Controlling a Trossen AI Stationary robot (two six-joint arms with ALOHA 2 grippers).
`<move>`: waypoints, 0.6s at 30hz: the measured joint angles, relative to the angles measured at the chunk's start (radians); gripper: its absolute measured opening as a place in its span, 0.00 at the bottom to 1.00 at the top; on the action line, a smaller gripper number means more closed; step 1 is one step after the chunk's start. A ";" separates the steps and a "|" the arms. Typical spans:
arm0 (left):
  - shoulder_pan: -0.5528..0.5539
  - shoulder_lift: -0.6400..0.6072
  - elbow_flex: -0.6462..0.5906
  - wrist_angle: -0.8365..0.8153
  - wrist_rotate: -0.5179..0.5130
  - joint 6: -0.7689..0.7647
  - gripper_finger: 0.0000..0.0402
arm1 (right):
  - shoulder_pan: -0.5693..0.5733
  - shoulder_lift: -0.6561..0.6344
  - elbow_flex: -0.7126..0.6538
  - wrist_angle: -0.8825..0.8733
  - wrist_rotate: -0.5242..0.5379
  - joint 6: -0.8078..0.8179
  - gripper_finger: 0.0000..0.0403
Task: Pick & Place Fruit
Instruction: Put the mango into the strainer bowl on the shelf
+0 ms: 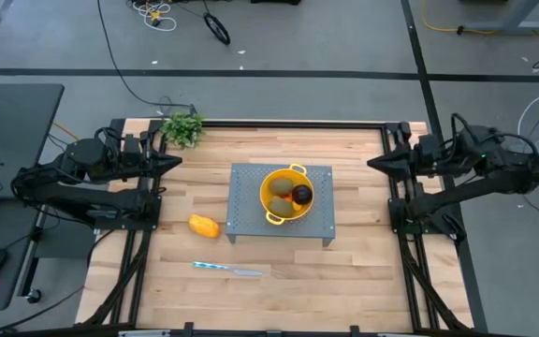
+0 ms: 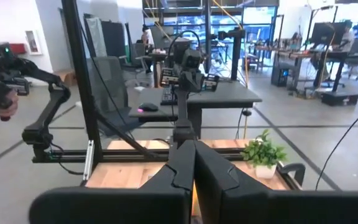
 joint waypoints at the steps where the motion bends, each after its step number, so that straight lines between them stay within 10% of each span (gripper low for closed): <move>1: 0.000 0.000 0.000 0.000 0.000 0.000 0.03 | 0.000 -0.003 0.000 -0.001 0.003 -0.011 0.04; 18: 0.000 0.000 0.000 0.004 -0.018 0.000 0.03 | -0.065 -0.024 -0.186 0.289 -0.029 -0.033 0.04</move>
